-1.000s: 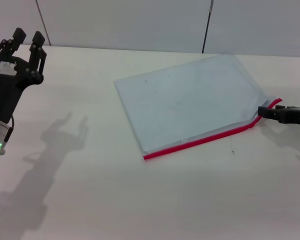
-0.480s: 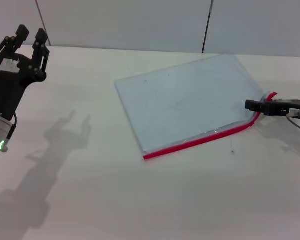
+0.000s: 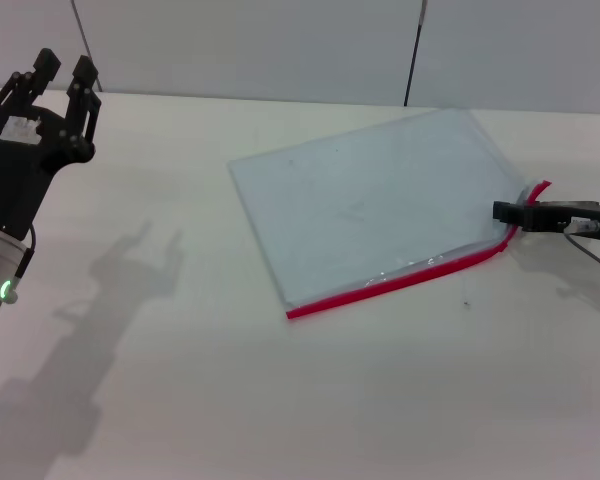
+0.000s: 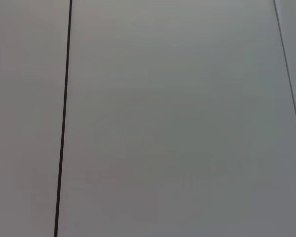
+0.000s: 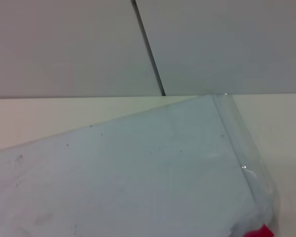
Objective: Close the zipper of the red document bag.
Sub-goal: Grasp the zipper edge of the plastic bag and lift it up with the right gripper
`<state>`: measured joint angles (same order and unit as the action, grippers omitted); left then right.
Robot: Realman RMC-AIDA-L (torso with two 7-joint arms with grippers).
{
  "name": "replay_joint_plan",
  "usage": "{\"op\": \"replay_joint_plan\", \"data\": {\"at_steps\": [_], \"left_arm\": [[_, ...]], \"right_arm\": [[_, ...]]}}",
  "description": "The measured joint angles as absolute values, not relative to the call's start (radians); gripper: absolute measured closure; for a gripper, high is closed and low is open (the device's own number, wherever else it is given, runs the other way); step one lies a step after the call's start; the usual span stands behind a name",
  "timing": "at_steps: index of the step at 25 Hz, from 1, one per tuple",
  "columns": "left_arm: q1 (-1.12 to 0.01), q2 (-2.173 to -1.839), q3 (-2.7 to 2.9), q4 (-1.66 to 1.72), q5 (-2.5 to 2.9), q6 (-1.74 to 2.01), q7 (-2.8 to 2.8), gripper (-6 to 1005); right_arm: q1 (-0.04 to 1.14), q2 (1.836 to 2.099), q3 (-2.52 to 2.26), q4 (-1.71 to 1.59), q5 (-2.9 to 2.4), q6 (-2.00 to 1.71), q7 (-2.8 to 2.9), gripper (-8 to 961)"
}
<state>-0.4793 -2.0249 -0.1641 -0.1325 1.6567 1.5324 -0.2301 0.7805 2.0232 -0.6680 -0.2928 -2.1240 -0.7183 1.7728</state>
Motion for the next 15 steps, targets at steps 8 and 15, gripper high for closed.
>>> {"op": "replay_joint_plan", "data": {"at_steps": [8, 15], "left_arm": [[-0.479, -2.025, -0.164, -0.132, 1.657, 1.532, -0.230, 607], [-0.481, -2.025, -0.164, -0.132, 1.659, 1.510, -0.230, 608]], "right_arm": [[0.785, 2.023, -0.683, -0.292, -2.126, -0.731, 1.772, 558], [0.788, 2.025, -0.700, -0.288, -2.126, -0.736, 1.762, 763]]}}
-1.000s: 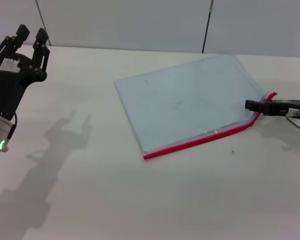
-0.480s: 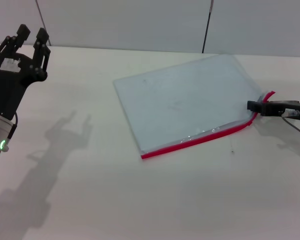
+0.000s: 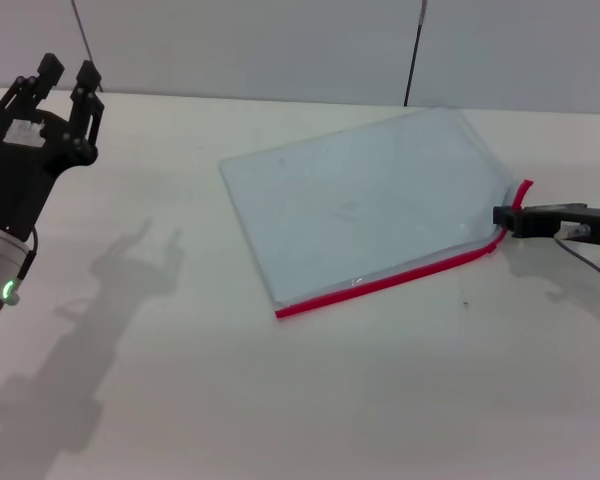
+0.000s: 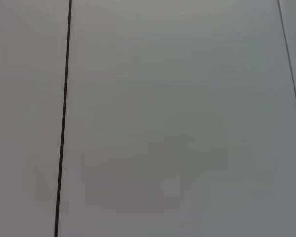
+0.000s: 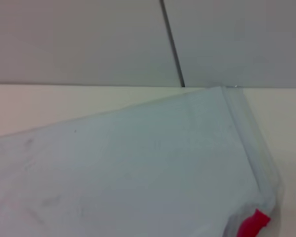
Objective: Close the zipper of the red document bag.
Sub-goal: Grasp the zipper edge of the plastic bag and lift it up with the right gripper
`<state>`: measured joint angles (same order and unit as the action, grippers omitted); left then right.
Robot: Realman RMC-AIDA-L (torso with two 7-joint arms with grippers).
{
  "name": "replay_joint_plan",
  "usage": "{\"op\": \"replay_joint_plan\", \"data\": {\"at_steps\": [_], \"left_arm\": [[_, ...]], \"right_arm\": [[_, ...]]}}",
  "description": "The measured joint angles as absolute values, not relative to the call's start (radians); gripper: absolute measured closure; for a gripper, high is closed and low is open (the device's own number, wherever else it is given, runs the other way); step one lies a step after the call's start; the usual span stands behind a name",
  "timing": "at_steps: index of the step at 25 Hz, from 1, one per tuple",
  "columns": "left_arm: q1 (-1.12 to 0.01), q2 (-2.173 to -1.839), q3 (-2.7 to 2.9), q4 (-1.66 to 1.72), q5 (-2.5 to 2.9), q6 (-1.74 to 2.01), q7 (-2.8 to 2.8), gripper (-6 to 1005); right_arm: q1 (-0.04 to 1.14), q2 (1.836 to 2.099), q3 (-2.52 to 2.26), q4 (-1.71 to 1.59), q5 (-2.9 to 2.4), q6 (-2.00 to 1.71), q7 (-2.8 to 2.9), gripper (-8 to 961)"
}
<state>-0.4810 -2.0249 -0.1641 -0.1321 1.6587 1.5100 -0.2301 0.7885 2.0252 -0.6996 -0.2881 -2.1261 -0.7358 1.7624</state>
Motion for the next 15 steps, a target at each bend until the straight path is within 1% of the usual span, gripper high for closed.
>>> {"op": "replay_joint_plan", "data": {"at_steps": [11, 15], "left_arm": [[-0.487, -2.026, -0.164, -0.133, 1.660, 1.491, -0.230, 608], [-0.493, -2.026, -0.163, -0.135, 1.663, 1.479, -0.230, 608]], "right_arm": [[0.791, 2.029, -0.690, -0.279, -2.112, -0.752, 1.728, 922], [0.788, 2.031, -0.685, -0.278, -2.046, -0.793, 1.666, 933]]}}
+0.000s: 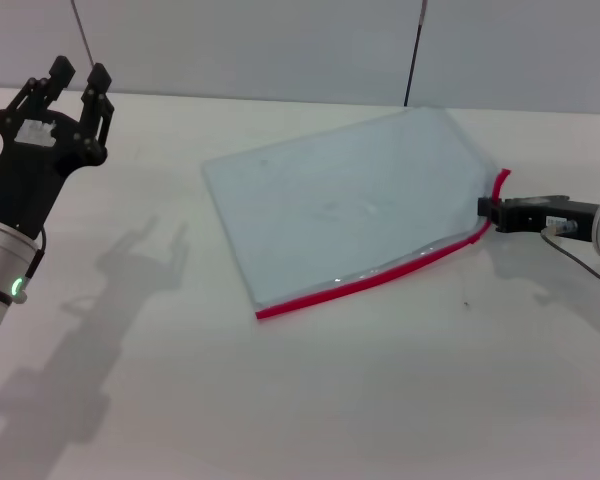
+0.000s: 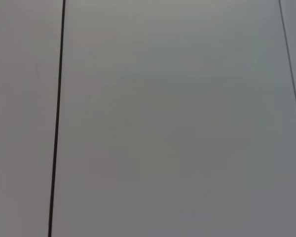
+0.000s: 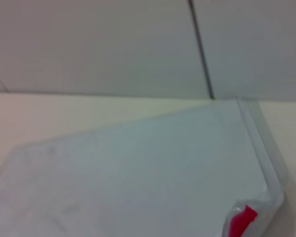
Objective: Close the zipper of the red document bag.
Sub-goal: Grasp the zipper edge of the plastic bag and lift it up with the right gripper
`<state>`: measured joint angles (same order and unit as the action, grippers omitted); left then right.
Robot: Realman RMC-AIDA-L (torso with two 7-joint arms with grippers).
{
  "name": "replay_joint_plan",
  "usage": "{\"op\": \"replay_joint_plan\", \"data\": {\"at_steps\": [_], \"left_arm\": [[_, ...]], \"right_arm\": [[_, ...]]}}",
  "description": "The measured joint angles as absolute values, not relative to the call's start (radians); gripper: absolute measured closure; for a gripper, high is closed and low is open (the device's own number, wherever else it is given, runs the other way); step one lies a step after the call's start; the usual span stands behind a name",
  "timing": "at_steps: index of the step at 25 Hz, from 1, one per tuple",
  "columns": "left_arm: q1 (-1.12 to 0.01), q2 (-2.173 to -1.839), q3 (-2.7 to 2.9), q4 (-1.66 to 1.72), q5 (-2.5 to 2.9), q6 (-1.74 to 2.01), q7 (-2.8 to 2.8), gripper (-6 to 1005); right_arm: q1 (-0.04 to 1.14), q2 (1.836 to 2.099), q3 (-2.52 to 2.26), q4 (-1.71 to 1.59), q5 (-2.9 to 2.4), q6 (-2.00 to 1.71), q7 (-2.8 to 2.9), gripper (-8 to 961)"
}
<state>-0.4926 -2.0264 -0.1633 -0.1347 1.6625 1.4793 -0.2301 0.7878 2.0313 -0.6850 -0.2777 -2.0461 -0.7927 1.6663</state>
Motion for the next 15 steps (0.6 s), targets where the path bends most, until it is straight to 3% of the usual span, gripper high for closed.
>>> {"op": "replay_joint_plan", "data": {"at_steps": [15], "left_arm": [[-0.566, -2.028, -0.096, -0.136, 1.817, 1.364, -0.222, 606]], "right_arm": [[0.783, 2.032, -0.685, -0.249, -1.882, -0.890, 1.572, 939]]}}
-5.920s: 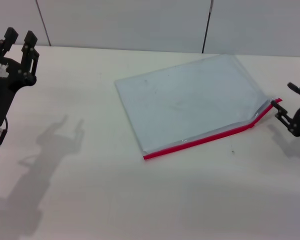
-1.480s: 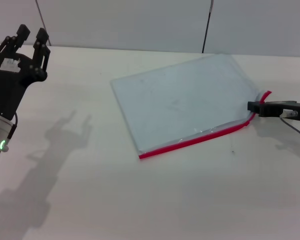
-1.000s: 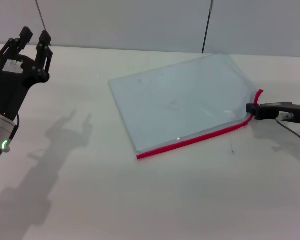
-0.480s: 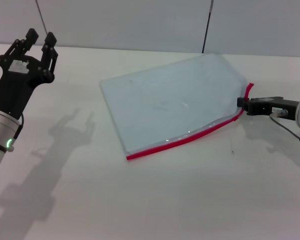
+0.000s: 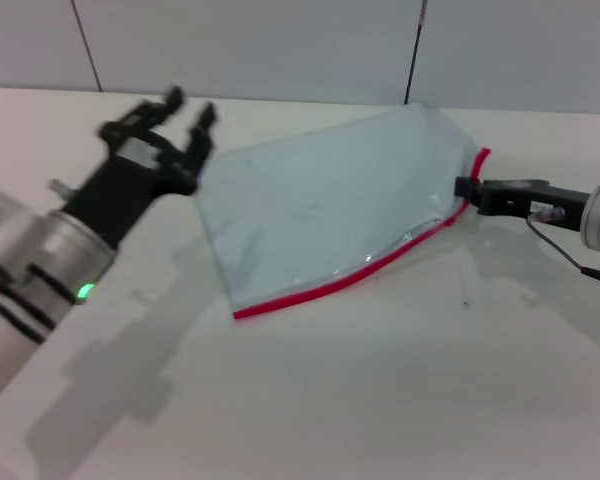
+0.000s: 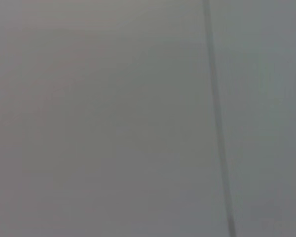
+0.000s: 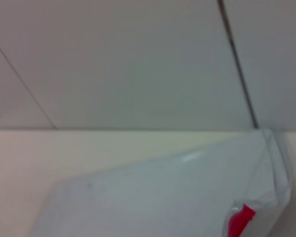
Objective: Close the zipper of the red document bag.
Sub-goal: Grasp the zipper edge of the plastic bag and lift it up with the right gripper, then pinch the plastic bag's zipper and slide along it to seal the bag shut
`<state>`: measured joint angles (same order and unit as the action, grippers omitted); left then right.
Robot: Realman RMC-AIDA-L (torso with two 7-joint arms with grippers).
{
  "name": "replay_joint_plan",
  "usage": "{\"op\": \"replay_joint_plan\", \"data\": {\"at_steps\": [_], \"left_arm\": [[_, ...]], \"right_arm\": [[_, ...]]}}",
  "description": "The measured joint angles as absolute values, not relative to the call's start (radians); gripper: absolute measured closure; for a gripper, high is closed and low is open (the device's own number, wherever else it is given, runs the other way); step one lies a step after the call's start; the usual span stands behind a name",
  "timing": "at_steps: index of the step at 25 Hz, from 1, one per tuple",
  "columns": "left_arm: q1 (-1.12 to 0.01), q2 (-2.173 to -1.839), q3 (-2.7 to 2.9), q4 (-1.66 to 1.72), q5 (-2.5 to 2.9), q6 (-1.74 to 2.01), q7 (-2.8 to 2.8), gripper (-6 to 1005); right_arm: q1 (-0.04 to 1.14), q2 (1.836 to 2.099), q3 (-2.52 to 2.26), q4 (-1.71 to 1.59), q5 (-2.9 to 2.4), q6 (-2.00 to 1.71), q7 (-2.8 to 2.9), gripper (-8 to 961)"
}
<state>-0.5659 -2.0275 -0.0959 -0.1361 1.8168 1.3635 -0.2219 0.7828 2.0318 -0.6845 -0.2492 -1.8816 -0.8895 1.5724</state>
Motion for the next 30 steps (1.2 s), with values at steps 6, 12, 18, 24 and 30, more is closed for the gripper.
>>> {"op": "replay_joint_plan", "data": {"at_steps": [6, 12, 18, 24, 30], "left_arm": [[-0.635, -2.032, -0.069, -0.157, 1.863, 1.273, -0.217, 605], [-0.710, -2.035, -0.069, -0.196, 1.929, 1.153, -0.215, 604], [-0.750, -2.039, -0.072, -0.244, 1.935, 1.055, -0.145, 603], [-0.769, -2.042, -0.079, -0.306, 1.928, 1.012, -0.015, 602], [-0.770, -2.044, -0.081, -0.361, 1.925, 0.992, 0.091, 600]], "right_arm": [[0.798, 2.032, -0.684, -0.209, -1.783, -0.941, 1.503, 939], [0.817, 2.035, -0.682, -0.201, -1.769, -0.978, 1.496, 939], [0.834, 2.037, -0.680, -0.178, -1.702, -1.028, 1.461, 939], [0.860, 2.037, -0.677, -0.153, -1.688, -1.043, 1.439, 939], [0.870, 2.038, -0.674, -0.146, -1.669, -1.046, 1.428, 939]]}}
